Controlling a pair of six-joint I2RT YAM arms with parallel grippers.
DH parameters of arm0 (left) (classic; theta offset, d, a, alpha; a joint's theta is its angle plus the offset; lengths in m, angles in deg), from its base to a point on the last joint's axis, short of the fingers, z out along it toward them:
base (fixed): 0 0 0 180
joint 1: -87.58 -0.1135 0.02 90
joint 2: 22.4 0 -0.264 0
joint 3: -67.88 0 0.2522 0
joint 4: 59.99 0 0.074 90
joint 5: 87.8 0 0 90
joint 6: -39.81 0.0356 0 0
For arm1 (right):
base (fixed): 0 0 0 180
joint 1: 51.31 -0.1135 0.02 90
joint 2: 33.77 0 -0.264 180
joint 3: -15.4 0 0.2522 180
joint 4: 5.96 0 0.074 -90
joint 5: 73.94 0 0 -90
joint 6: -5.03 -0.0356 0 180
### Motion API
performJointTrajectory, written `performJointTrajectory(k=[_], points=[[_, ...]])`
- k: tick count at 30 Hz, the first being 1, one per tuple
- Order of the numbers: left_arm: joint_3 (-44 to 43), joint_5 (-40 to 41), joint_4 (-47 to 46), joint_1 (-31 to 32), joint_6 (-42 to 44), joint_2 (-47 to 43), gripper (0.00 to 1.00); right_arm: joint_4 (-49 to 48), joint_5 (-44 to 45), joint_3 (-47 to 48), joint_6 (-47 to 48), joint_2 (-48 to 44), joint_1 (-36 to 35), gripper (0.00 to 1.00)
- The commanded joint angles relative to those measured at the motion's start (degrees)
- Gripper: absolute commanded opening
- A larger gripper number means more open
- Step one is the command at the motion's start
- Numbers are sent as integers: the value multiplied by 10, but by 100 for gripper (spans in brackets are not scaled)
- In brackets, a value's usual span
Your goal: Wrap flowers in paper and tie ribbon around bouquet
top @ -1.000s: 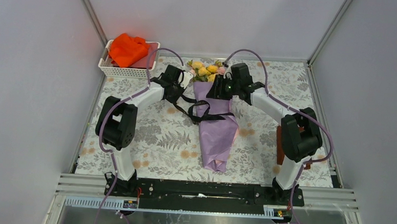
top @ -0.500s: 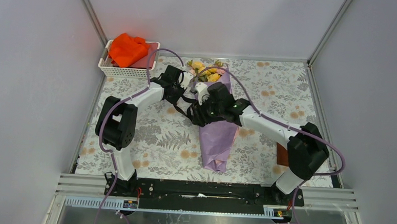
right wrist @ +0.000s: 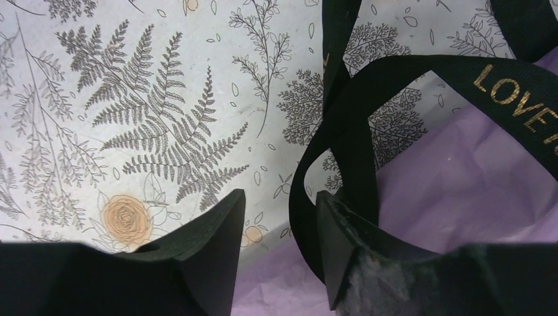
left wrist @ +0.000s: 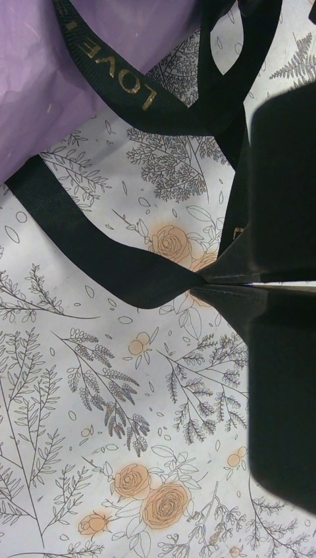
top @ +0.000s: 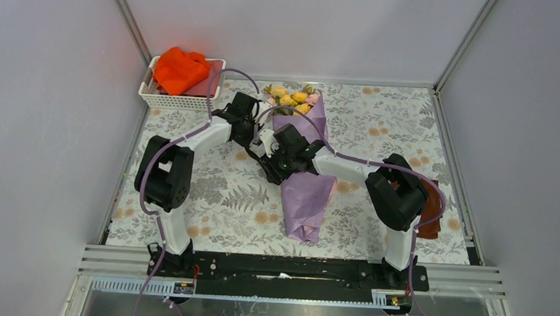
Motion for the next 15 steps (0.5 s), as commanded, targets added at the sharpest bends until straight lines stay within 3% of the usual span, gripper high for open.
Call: performJointTrajectory(k=[1,6,12,15], points=[[2,-6,-8,3,3,-14,0,-25,11,25,27,10,-6,48],[2,-7,-7,2,5,-15,0,-24,1,25,23,17,-6,25],[1,-9,-6,2,3,-15,0,-24,18,20,18,22,-6,26],[0,-10,-5,2,3,-15,0,-32,19,16,11,29,-5,16]])
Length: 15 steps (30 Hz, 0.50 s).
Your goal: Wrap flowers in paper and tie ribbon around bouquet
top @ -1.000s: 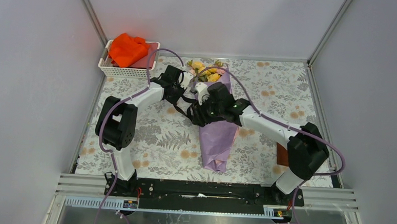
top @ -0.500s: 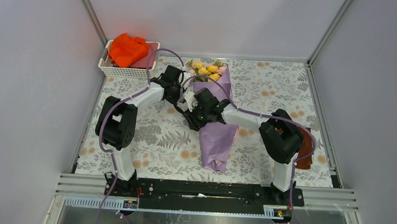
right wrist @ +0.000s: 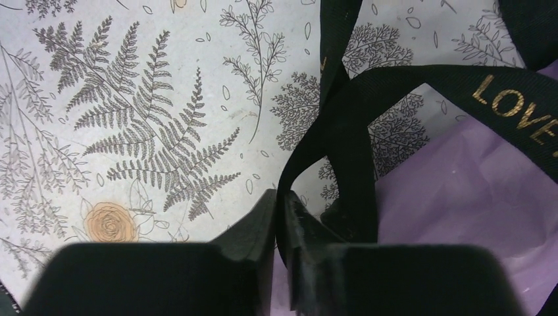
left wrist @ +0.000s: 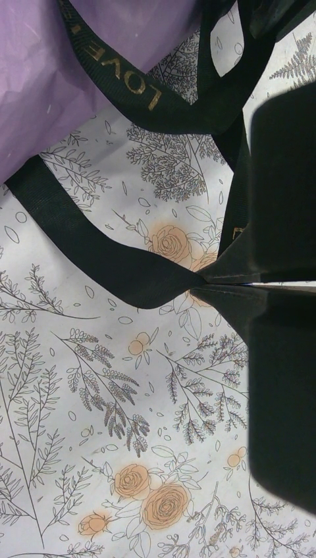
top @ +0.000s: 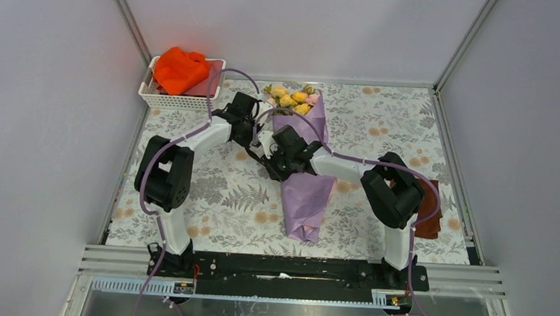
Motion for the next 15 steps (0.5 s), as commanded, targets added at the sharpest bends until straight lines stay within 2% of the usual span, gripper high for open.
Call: performJointTrajectory(k=[1,2,3,6,8,12,15], points=[[1,-10,-5,2,3,-15,0,-21,21,16,-9,11,-6,10],[0,-11,-4,2,4,-16,0,-17,25,20,-13,12,-5,2],[-1,-12,-3,2,4,-16,0,-14,31,23,-20,10,-6,0],[-1,-14,-1,0,5,-20,0,-11,14,30,-43,-18,-3,0],[-2,-16,1,-3,7,-21,0,-32,-29,20,-71,-59,8,0],[-1,-12,3,-8,7,-20,0,-156,-125,-58,-178,-166,72,0],[6,-11,3,-10,11,-21,0,-249,-163,-147,-264,-247,166,0]])
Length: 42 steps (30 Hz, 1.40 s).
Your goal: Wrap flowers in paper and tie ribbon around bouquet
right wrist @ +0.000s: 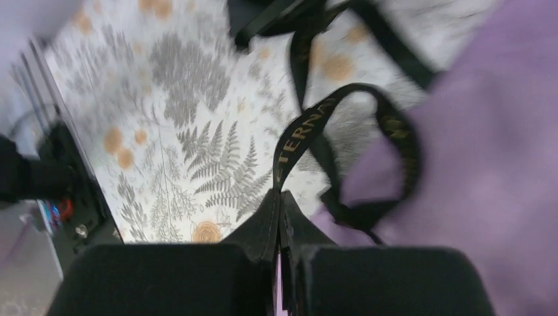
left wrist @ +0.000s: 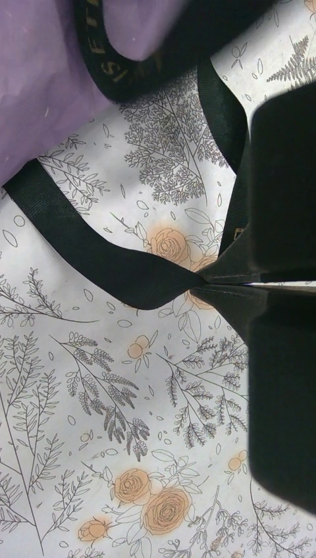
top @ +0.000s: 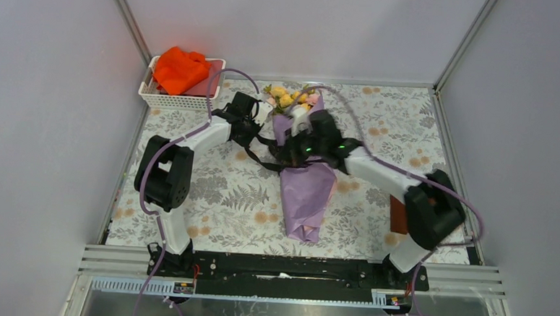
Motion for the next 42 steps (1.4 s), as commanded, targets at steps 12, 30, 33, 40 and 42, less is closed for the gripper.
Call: performJointTrajectory(k=[12,30,33,40,42], points=[[141,207,-83,-83,96,-54,0,-464,-48,-498,-508,-254,690,0],[162,295,-165,-294,181,-76,0,-487,17,-556,-509,-239,860,0],[162,293,-173,-303,186,-76,0,-491,12,-556,-512,-232,862,0],[162,291,-184,-316,194,-76,0,-465,23,-552,-489,-253,862,0],[161,289,-184,-318,195,-77,0,-450,27,-547,-477,-267,862,0]])
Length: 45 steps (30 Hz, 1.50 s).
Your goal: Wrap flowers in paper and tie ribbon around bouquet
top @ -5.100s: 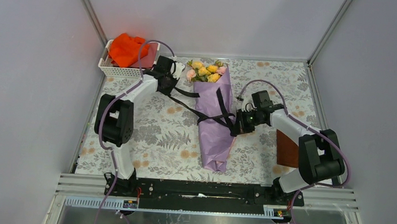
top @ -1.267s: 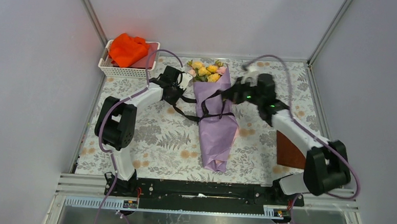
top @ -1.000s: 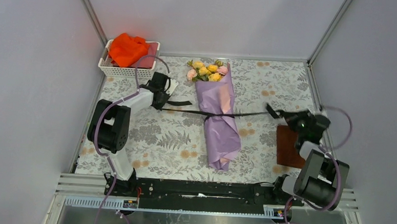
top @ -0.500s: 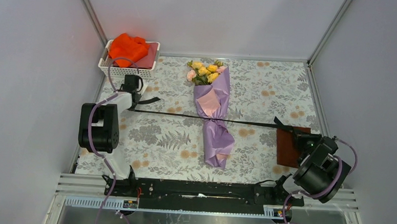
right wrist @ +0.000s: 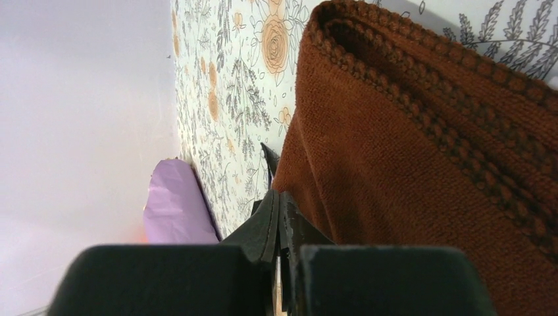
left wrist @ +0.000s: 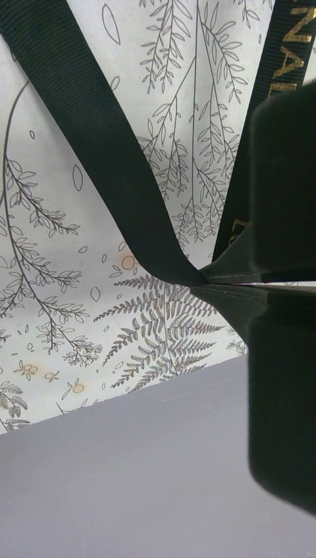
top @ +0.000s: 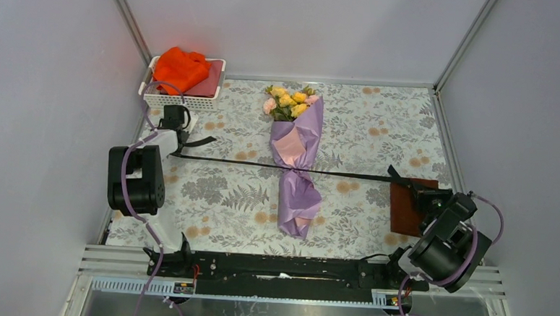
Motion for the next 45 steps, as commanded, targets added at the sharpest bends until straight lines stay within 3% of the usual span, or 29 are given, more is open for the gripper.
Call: performJointTrajectory(k=[1,7,10,13,15,17,25,34,35,37,38,42,45], points=[[-18,68,-60,-36,36,-10,0,-15,99,38,42,-45,27,0],[-27,32,-28,-33,15,-13,0,24,93,55,75,-84,21,0],[-42,-30,72,4,-9,-37,0,7,51,67,59,-94,-9,0],[-75,-145,157,70,-43,-115,0,61,44,133,102,-120,-118,0],[-94,-166,166,119,-61,-143,0,122,76,191,157,-137,-204,0],[-124,-178,177,140,-80,-139,0,119,75,223,157,-146,-235,0],[-166,-144,198,143,-92,-92,0,145,-46,311,202,-139,-258,0],[-145,-121,230,147,-55,-99,0,129,-77,321,191,-146,-260,0],[-146,-117,253,157,-43,-90,6,124,-90,322,185,-145,-261,0],[-146,-62,280,201,-31,-72,49,111,-110,328,177,-142,-268,0],[-143,-35,284,235,-27,-69,61,110,-117,333,176,-139,-275,0],[-175,-55,299,389,7,-88,74,101,-133,372,178,-121,-321,0],[-225,-138,298,472,27,-84,74,98,-135,420,172,-98,-354,0]])
